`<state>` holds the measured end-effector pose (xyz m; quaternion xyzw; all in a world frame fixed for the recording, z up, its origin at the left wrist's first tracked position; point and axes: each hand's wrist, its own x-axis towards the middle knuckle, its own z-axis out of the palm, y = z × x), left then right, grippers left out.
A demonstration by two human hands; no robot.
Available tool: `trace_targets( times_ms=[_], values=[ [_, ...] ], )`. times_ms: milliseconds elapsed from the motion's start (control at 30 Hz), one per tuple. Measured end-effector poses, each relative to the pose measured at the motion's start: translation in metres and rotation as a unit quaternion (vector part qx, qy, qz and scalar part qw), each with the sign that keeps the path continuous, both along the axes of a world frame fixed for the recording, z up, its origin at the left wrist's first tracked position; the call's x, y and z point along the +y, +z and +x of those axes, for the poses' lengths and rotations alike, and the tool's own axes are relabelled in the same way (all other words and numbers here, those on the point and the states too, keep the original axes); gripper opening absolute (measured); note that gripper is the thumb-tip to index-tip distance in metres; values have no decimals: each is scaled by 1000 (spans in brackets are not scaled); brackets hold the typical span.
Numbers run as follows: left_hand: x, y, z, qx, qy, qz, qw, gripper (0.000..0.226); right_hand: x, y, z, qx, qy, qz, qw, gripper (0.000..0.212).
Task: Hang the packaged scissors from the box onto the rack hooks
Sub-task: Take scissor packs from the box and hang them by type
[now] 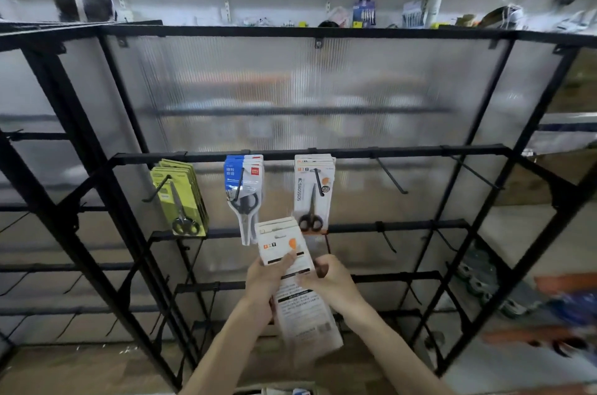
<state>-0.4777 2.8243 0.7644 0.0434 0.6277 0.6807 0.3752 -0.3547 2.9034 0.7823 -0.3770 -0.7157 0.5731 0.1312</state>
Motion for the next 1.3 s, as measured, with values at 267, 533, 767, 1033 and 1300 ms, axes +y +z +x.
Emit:
trace_targets(
  times_ms=[267, 533, 767, 1033, 1300],
  values=[
    [-16, 11, 15, 5, -58, 52, 997, 30, 13, 8, 28, 22, -50, -51, 997, 24],
    [-26, 17, 9, 10, -6, 56, 998, 24, 20, 23, 41, 191, -161, -143, 958, 14],
    [-15, 26, 25, 74, -49, 61, 994, 25, -9, 30, 26, 141, -59, 14, 988, 24],
    [-25, 26, 19, 37, -83, 67, 994, 38, -6, 19, 30, 119, -71, -87, 986, 48],
    [-32, 20, 18, -1, -69, 75, 995, 38, 5, 28, 45, 190, -36, -158, 968, 25]
  ],
)
